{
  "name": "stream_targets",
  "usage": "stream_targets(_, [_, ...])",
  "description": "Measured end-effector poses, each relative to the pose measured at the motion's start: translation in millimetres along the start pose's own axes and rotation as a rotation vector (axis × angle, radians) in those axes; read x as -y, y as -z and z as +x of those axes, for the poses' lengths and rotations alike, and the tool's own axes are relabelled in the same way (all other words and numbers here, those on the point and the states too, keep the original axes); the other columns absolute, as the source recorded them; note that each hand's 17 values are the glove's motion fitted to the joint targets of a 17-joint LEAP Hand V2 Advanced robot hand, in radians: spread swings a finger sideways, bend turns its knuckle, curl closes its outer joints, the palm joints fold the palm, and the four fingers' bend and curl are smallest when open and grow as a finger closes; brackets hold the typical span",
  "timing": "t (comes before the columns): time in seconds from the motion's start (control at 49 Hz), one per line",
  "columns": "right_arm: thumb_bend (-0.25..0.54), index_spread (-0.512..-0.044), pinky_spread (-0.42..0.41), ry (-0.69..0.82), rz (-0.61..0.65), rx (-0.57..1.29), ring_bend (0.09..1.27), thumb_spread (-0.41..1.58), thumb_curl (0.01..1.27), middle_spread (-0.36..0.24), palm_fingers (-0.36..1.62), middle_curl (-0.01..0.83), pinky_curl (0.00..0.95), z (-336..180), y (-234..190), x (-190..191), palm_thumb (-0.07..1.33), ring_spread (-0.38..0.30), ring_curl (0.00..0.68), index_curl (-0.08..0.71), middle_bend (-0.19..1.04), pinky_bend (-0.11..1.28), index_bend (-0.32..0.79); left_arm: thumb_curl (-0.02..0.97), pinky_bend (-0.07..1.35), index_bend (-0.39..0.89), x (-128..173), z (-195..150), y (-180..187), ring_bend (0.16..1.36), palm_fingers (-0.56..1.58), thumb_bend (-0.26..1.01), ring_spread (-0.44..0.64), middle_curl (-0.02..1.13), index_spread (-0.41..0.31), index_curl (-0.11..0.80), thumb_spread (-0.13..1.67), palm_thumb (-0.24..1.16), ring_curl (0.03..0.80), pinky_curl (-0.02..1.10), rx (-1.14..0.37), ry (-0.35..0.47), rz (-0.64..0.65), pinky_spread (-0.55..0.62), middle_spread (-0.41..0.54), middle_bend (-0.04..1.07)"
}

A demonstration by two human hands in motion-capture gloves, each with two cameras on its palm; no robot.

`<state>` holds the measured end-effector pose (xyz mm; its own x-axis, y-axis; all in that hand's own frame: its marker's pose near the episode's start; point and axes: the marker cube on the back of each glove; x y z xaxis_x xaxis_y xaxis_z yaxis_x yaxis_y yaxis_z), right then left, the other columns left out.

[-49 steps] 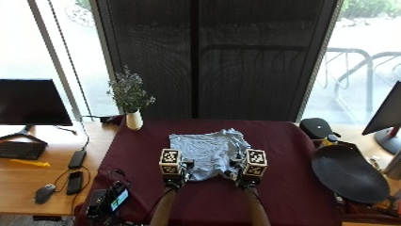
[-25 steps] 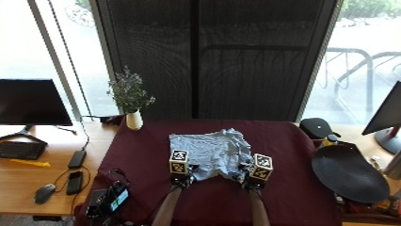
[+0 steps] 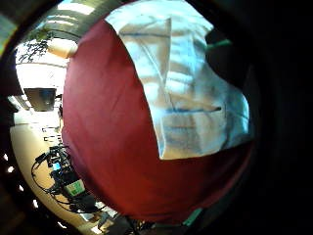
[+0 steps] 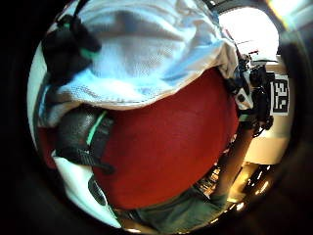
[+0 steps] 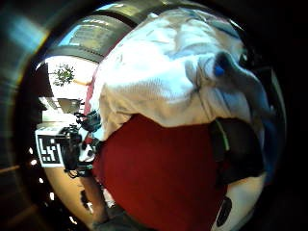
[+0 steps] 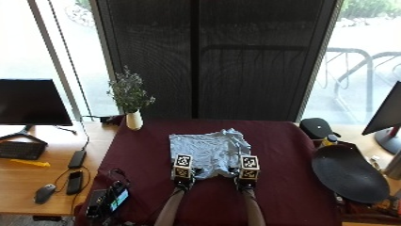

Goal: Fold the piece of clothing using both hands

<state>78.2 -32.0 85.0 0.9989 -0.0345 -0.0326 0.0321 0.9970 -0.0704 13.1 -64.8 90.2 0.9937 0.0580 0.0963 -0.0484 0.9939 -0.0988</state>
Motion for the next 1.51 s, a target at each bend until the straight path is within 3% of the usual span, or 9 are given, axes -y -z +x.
stream_targets(0.122, [0.131, -0.283, 0.029, 0.03, -0.037, -0.051, 0.42, 1.2, 0.39, -0.128, 0.85, 0.33, 0.286, 1, 12, -19, 0.87, -0.141, 0.329, 0.409, 0.2, 0.37, 0.49, 0.323, 0.21, 0.43, -3, -2, 7, 0.48, 0.84, 0.0, -0.08, 0.4, -0.231, 0.431, 1.15, 0.55, 0.327, 0.33, 0.041, -0.017, 0.053, 0.14, -0.176, 0.19])
stream_targets(0.306, [0.136, -0.268, -0.172, 0.101, -0.152, -0.028, 0.55, 1.14, 0.4, -0.188, 1.24, 0.385, 0.335, 29, 16, -31, 0.98, -0.247, 0.389, 0.389, 0.26, 0.45, 0.2, 0.325, 0.13, 0.41, -13, -15, 28, 0.48, 0.98, -0.01, -0.19, 0.43, -0.274, 0.455, 1.15, 0.6, 0.348, 0.31, -0.023, -0.099, 0.054, 0.06, -0.245, 0.23])
stream_targets(0.551, [0.093, -0.27, -0.291, 0.188, -0.357, 0.068, 0.63, 1.05, 0.4, -0.212, 1.29, 0.419, 0.371, 33, 69, -45, 1.05, -0.278, 0.423, 0.374, 0.26, 0.52, 0.14, 0.323, 0.09, 0.3, -52, -30, 46, 0.52, 1.12, -0.02, -0.31, 0.49, -0.301, 0.457, 1.14, 0.61, 0.38, 0.24, 0.014, -0.219, -0.405, 0.0, -0.319, 0.41])
stream_targets(0.796, [0.07, -0.277, -0.307, 0.036, -0.057, -0.012, 0.66, 1.04, 0.4, -0.206, 1.28, 0.452, 0.376, 1, 125, 61, 1.11, -0.266, 0.433, 0.369, 0.3, 0.52, 0.13, 0.317, 0.09, 0.23, 20, -45, 122, 0.54, 1.06, 0.02, -0.33, 0.51, -0.291, 0.472, 1.23, 0.69, 0.403, 0.18, 0.263, 0.014, -0.357, 0.03, -0.329, 0.47])
stream_targets(1.041, [0.063, -0.287, -0.303, -0.029, 0.088, -0.152, 0.7, 1.09, 0.4, -0.202, 1.23, 0.474, 0.379, -34, 119, 145, 1.16, -0.248, 0.452, 0.332, 0.33, 0.54, 0.11, 0.302, 0.09, 0.17, 114, -37, 93, 0.62, 1.11, 0.03, -0.35, 0.52, -0.286, 0.482, 1.34, 0.73, 0.429, 0.13, 0.241, 0.034, -0.12, 0.03, -0.333, 0.49])
stream_targets(1.245, [0.031, -0.29, -0.262, -0.059, 0.259, -0.08, 0.7, 1.08, 0.4, -0.212, 1.17, 0.486, 0.374, -29, 107, 170, 1.17, -0.244, 0.454, 0.315, 0.36, 0.51, 0.1, 0.291, 0.12, 0.16, 119, -34, 70, 0.69, 1.07, 0.01, -0.34, 0.53, -0.278, 0.481, 1.38, 0.73, 0.458, 0.11, 0.068, 0.039, -0.135, 0.03, -0.334, 0.52])
stream_targets(1.326, [-0.017, -0.295, -0.159, -0.065, 0.469, 0.003, 0.58, 1.07, 0.4, -0.192, 0.9, 0.46, 0.383, -22, 128, 173, 1.11, -0.214, 0.435, 0.332, 0.25, 0.51, 0.16, 0.283, 0.23, 0.01, 120, -45, 88, 0.69, 0.86, -0.01, -0.31, 0.53, -0.223, 0.42, 1.37, 0.7, 0.475, 0.16, 0.064, 0.108, 0.068, 0.05, -0.297, 0.47])
stream_targets(1.428, [-0.028, -0.297, -0.057, -0.139, 0.43, -0.01, 0.47, 1.11, 0.4, -0.169, 0.68, 0.405, 0.407, 1, 132, 152, 1.05, -0.156, 0.416, 0.353, 0.09, 0.58, 0.16, 0.283, 0.32, 0.01, 148, -75, 123, 0.68, 0.75, -0.02, -0.26, 0.52, -0.175, 0.356, 1.33, 0.66, 0.461, 0.21, 0.21, 0.169, 0.558, 0.06, -0.259, 0.41])
stream_targets(1.51, [-0.045, -0.3, 0.017, -0.195, 0.323, -0.01, 0.42, 1.15, 0.39, -0.129, 0.53, 0.359, 0.419, 16, 115, 138, 0.97, -0.093, 0.399, 0.356, 0.07, 0.65, 0.15, 0.286, 0.36, 0.04, 137, -73, 117, 0.67, 0.72, -0.02, -0.23, 0.5, -0.155, 0.32, 1.31, 0.64, 0.445, 0.24, 0.194, 0.156, 0.527, 0.06, -0.242, 0.38])
